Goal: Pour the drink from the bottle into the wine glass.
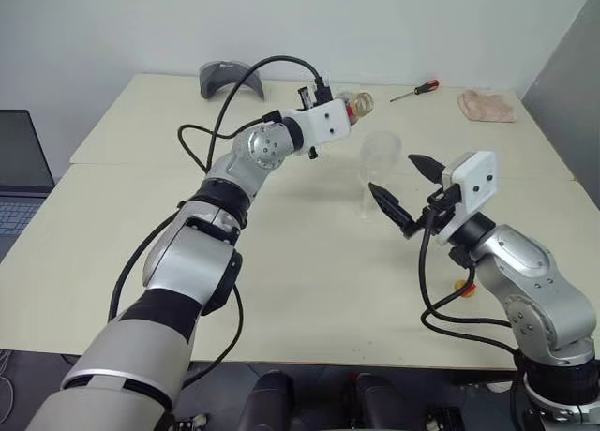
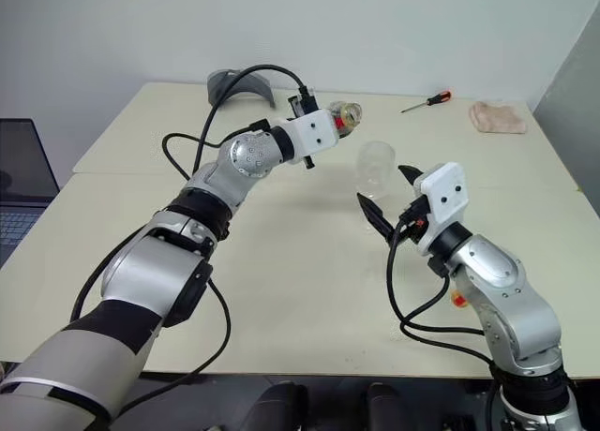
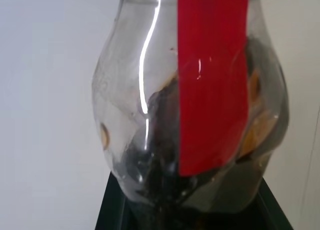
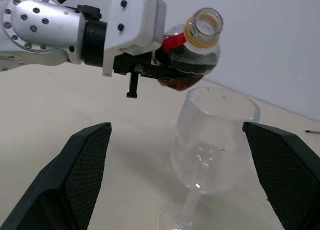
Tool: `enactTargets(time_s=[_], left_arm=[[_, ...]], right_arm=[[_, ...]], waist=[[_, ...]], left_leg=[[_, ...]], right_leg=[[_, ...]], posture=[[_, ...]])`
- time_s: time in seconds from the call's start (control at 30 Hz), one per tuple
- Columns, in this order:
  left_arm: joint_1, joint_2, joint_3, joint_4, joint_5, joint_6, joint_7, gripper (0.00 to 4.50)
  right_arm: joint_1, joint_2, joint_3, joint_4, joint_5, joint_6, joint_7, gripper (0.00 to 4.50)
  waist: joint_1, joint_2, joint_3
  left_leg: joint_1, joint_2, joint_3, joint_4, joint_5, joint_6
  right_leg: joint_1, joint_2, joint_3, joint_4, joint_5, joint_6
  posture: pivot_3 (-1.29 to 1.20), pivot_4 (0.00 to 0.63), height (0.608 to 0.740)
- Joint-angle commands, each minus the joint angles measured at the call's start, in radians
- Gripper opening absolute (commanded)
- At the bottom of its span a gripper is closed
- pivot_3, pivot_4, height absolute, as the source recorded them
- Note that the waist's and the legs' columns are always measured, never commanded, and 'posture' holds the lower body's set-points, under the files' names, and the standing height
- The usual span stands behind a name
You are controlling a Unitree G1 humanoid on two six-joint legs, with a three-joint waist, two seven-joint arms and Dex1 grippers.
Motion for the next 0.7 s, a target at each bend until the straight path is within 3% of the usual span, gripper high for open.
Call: enactTargets(time_s=[0.03, 0.7], left_arm=[[-0.069, 0.0, -0.035, 0.01, 0.062, -0.046, 0.078, 0.88], [-0.158, 0.0, -0.139, 0.082, 0.232, -0.078, 0.245, 0.84]], right_arm=[[-0.022, 0.012, -0.001, -0.02, -0.019, -0.022, -0.003, 4.5], [-0.042, 0.05, 0.006, 0.0, -0.073, 0.068, -0.044, 4.5]], waist=[[0.001, 0.0, 0.0], [0.0, 0.0, 0.0]], left_leg=[[0.0, 0.0, 0.0, 0.0, 0.0, 0.0], [0.0, 0.0, 0.001, 0.0, 0.0, 0.0]], right_leg=[[0.0, 0.0, 0.0, 0.0, 0.0, 0.0], [0.0, 0.0, 0.0, 0.0, 0.0, 0.0]], posture=[[0.0, 0.15, 0.74], [0.0, 0.15, 0.74]])
